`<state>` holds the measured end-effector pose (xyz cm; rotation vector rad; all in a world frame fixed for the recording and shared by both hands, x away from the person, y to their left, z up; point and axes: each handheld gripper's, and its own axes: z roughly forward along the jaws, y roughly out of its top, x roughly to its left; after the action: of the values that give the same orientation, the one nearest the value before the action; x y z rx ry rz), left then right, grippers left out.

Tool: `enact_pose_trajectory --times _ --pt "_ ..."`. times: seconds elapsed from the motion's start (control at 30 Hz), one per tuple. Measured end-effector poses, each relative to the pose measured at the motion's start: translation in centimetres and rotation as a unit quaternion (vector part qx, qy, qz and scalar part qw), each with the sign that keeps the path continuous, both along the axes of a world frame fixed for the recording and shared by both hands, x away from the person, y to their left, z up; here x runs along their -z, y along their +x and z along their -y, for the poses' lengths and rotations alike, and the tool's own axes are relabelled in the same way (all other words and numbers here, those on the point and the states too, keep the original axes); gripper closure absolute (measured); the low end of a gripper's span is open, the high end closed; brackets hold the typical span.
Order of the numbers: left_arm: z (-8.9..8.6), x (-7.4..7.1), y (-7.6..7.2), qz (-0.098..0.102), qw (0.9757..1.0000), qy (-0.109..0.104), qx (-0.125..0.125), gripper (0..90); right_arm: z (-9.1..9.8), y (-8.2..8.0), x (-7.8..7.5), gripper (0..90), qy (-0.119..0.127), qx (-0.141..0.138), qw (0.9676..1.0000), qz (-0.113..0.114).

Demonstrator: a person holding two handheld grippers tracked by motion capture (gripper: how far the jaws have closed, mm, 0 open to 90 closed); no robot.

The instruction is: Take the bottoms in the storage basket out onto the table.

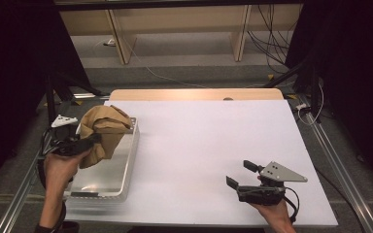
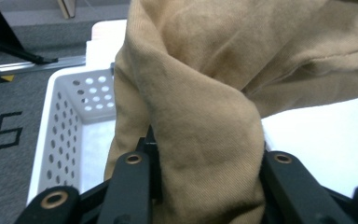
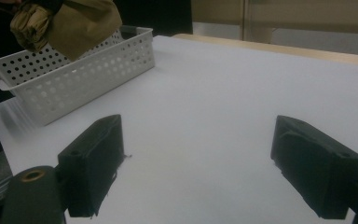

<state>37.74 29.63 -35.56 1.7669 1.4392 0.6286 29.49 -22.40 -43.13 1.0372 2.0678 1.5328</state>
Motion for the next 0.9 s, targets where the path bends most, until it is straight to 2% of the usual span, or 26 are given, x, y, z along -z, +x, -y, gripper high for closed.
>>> enact_pose_trajectory --times 0.23,0.4,0.53,0.7,0.77,0.9 --pt "1.3 -0.9 -0.4 0.022 0.9996 -0.010 0.017 65.5 0.0 0.0 0.0 18.1 0.000 0.000 1.0000 0.000" --pt "2.0 -1.4 -0.7 0.031 0.9983 -0.032 0.038 65.5 0.0 0.0 0.0 18.1 0.000 0.000 1.0000 0.000" --pt "2.8 -2.0 -1.1 0.045 0.9974 -0.033 0.046 65.5 0.0 0.0 0.0 18.1 -0.001 0.000 1.0000 0.002" --pt "4.3 -2.6 -1.5 0.058 0.9950 -0.042 0.070 65.5 0.0 0.0 0.0 18.1 -0.001 0.001 1.0000 0.001" --pt "5.1 -2.7 -1.5 0.064 0.9941 -0.039 0.079 65.4 0.0 0.0 0.0 18.1 -0.001 0.001 1.0000 0.001" --pt "6.8 -2.6 -1.5 0.061 0.9921 -0.038 0.102 65.5 0.0 0.0 0.0 18.1 -0.001 0.001 1.0000 0.001"
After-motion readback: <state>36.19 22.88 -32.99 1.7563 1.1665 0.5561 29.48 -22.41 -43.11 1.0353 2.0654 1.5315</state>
